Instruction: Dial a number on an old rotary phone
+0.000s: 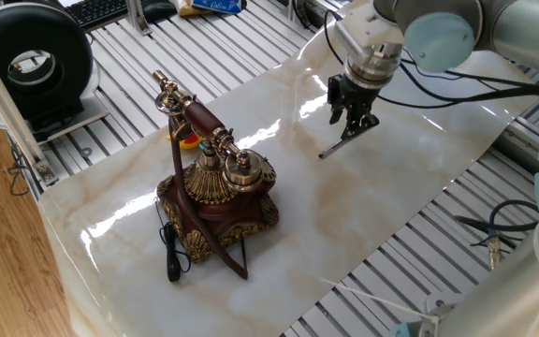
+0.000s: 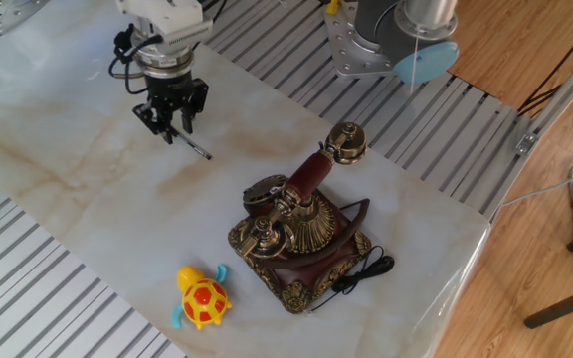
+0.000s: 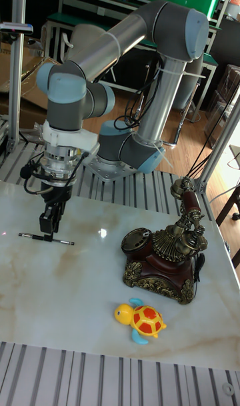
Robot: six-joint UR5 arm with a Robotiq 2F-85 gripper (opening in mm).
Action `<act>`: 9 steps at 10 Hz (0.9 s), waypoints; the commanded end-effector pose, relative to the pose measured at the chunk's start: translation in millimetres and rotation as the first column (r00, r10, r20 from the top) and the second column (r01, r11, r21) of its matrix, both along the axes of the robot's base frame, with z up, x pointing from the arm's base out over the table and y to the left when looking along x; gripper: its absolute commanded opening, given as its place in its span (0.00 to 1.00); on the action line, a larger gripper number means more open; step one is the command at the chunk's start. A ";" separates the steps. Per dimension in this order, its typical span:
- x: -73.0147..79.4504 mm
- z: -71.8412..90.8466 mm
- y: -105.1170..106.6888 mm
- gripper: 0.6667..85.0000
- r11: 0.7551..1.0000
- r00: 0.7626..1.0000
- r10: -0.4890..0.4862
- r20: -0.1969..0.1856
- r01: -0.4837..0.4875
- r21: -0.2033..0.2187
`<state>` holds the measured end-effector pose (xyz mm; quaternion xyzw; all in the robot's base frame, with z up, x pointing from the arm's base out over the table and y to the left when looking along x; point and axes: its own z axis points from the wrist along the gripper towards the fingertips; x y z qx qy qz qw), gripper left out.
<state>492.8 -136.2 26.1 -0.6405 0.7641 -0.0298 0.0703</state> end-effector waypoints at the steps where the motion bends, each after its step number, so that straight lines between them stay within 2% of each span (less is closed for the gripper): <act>1: 2.6 -5.9 1.5 0.48 0.999 0.999 0.036 0.024 -0.037 0.015; 5: -10.0 -16.5 -10.7 0.47 0.998 0.998 0.052 0.033 -0.053 0.018; 9: -6.1 -15.9 -11.9 0.46 0.999 0.998 0.048 0.048 -0.049 0.013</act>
